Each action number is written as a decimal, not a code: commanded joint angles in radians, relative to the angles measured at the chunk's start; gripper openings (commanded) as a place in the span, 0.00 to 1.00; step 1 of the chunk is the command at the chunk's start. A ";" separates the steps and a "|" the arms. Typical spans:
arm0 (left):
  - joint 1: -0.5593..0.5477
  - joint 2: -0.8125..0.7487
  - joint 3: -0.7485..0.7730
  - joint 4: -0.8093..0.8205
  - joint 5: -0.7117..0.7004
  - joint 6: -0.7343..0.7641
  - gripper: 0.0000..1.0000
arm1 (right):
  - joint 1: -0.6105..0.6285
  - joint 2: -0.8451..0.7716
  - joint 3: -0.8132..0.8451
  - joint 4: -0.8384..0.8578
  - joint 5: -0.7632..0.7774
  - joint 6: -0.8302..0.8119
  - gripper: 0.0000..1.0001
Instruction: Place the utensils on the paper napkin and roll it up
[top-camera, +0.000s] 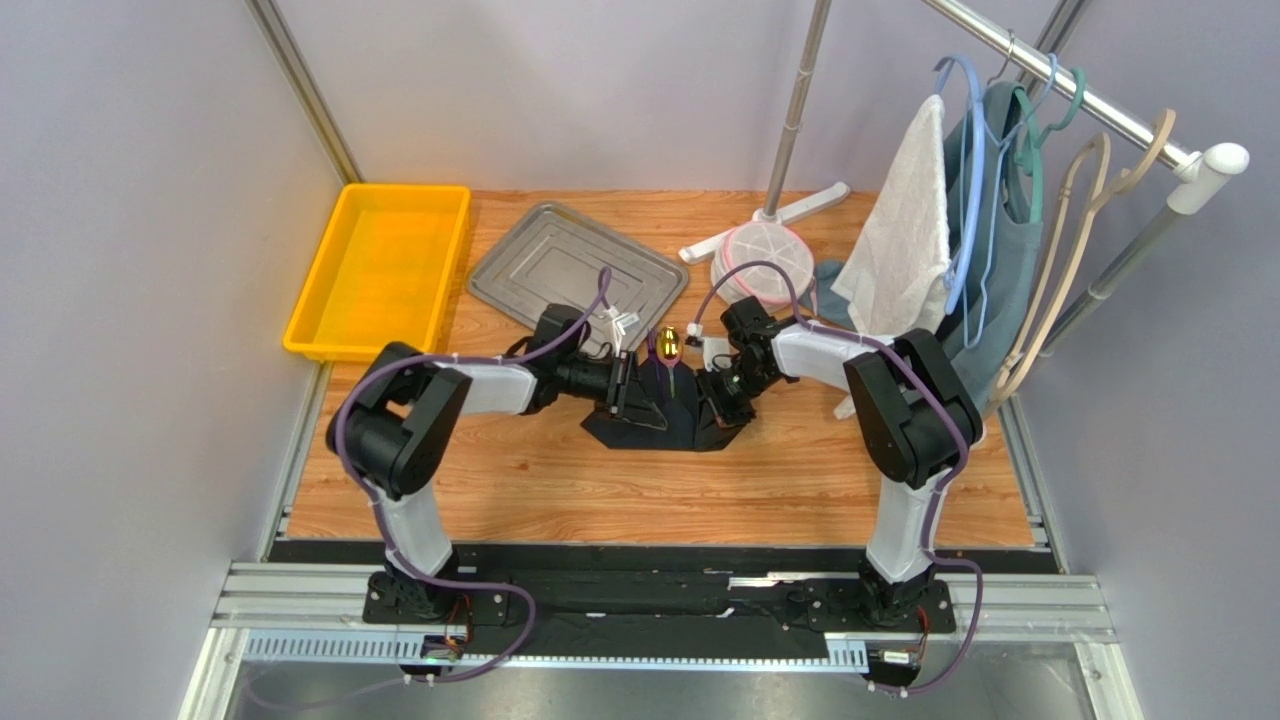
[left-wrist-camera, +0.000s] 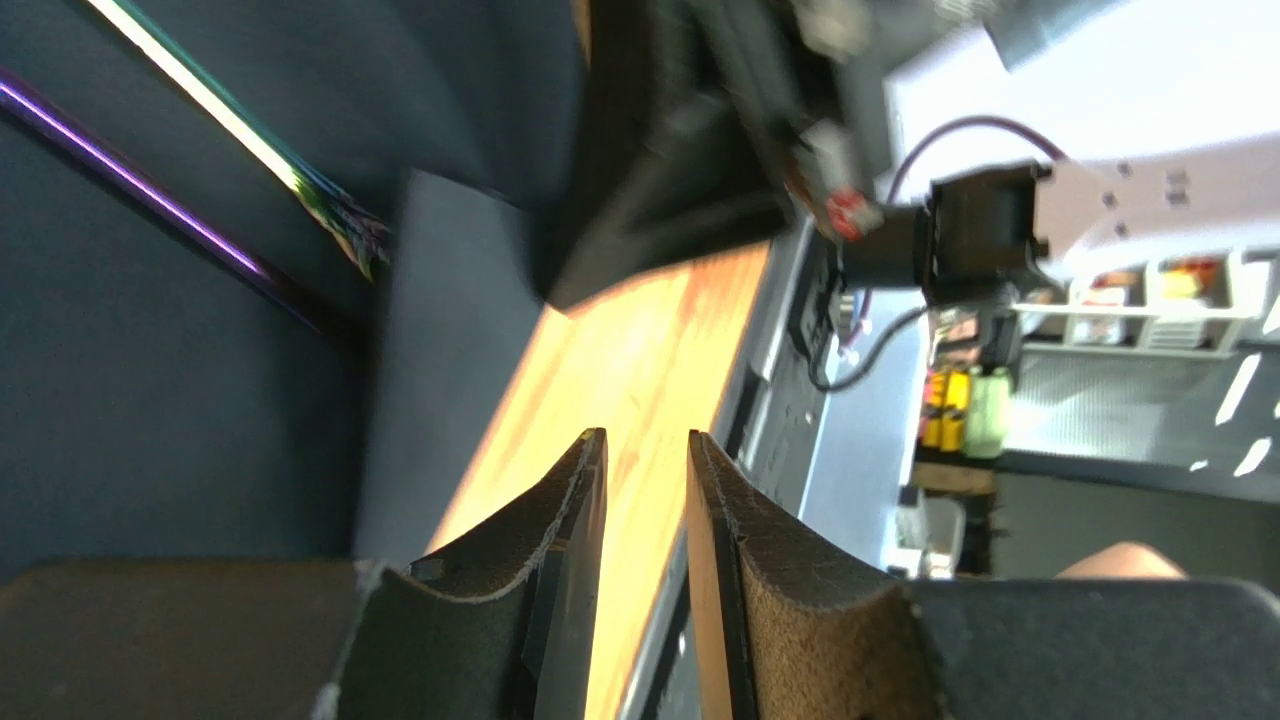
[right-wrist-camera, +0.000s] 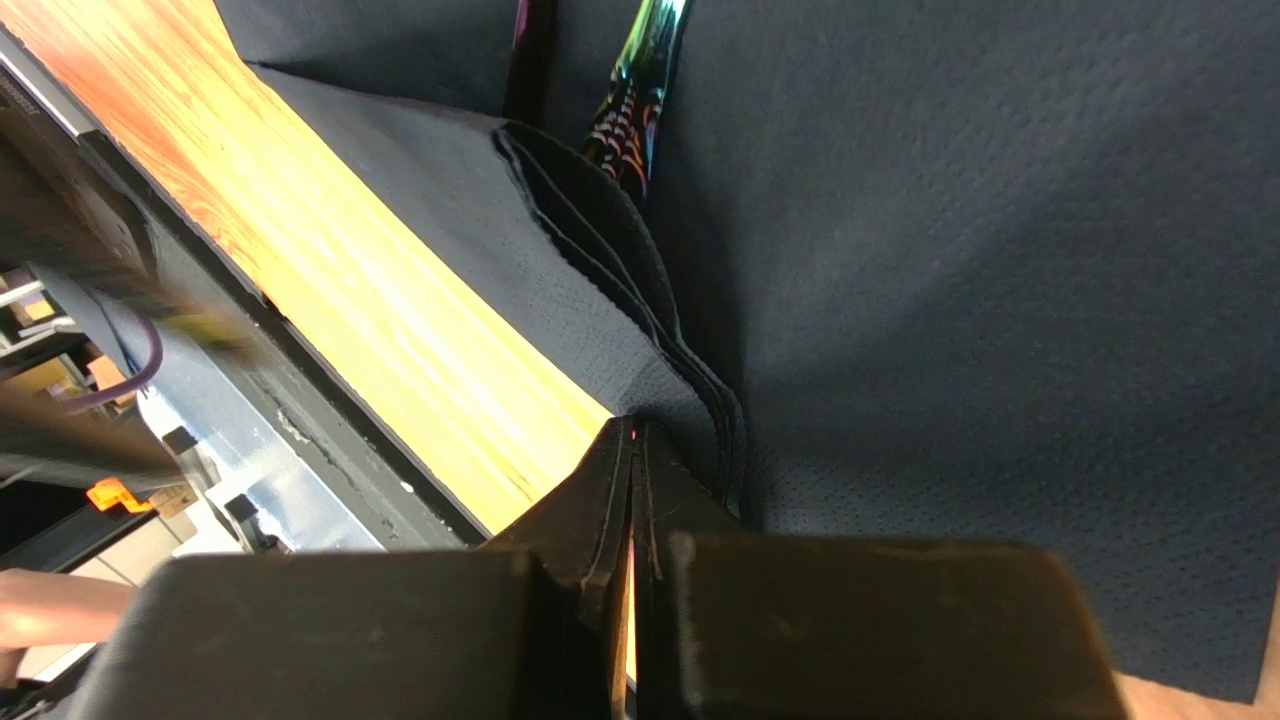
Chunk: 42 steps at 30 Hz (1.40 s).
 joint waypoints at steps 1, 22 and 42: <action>-0.026 0.103 0.044 0.240 -0.041 -0.178 0.34 | -0.003 -0.011 0.024 -0.022 -0.018 -0.012 0.01; -0.038 0.278 0.113 0.294 -0.119 -0.251 0.28 | -0.014 -0.060 0.050 -0.031 -0.047 0.026 0.04; -0.037 0.287 0.122 0.250 -0.130 -0.223 0.27 | 0.012 0.026 0.039 0.107 0.085 0.115 0.04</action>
